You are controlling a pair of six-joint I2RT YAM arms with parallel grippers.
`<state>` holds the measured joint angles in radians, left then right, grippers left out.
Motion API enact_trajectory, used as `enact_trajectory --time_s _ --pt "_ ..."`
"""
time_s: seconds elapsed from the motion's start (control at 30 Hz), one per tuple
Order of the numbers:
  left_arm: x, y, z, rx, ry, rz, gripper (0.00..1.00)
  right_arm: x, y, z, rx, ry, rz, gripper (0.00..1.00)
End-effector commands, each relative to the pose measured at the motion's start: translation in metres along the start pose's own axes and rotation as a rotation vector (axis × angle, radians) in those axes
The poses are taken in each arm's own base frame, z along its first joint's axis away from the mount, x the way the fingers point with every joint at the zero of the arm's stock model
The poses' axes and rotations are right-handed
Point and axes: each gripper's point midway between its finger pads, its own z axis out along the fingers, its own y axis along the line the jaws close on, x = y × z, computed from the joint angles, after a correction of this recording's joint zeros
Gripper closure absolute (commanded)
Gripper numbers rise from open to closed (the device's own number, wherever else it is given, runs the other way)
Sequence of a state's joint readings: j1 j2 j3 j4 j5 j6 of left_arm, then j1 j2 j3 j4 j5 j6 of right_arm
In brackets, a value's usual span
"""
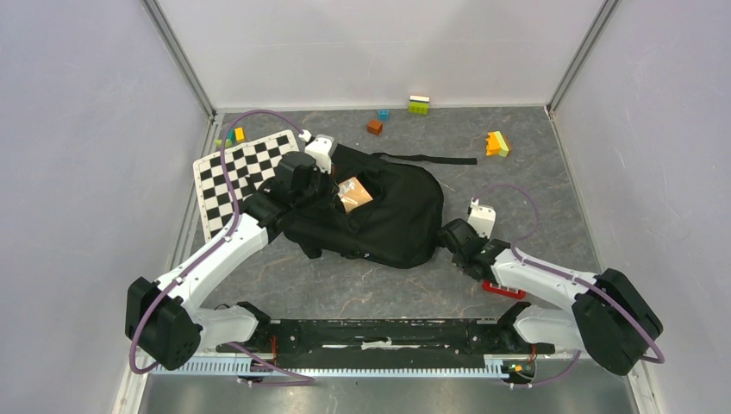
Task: Pack the student bag
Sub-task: Pick up the stationery from the center of the board, then place the stationery in the student bag.
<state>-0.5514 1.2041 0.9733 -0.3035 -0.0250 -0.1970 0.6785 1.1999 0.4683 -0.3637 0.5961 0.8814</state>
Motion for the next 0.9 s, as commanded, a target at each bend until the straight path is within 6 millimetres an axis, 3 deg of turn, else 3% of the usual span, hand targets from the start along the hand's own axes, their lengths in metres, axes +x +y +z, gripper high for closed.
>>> enact_trajectory --time_s 0.0,0.1,0.2,0.33,0.43,0.67,0.87 --pt "-0.034 -0.010 -0.010 0.038 -0.112 0.037 0.98 -0.007 -0.024 -0.012 0.070 -0.014 -0.064 1.00" --pt "-0.034 -0.010 -0.011 0.040 -0.115 0.037 0.98 -0.029 -0.017 -0.025 0.029 -0.064 -0.070 1.00" --pt "-0.036 -0.009 -0.013 0.038 -0.127 0.039 0.98 -0.061 0.001 -0.045 -0.069 -0.134 -0.083 1.00" --pt "-0.038 -0.011 -0.014 0.050 -0.135 0.036 0.98 -0.109 0.047 -0.083 -0.311 -0.240 -0.122 1.00" --pt "-0.037 -0.017 -0.014 0.079 -0.133 0.037 0.98 -0.129 0.085 -0.111 -0.509 -0.271 -0.146 1.00" --pt "-0.037 -0.023 -0.015 0.114 -0.141 0.035 0.98 -0.117 0.183 -0.164 -0.978 -0.095 -0.253 1.00" --pt "-0.037 -0.021 -0.014 0.106 -0.142 0.039 0.98 -0.108 0.229 -0.179 -1.092 -0.004 -0.371 1.00"
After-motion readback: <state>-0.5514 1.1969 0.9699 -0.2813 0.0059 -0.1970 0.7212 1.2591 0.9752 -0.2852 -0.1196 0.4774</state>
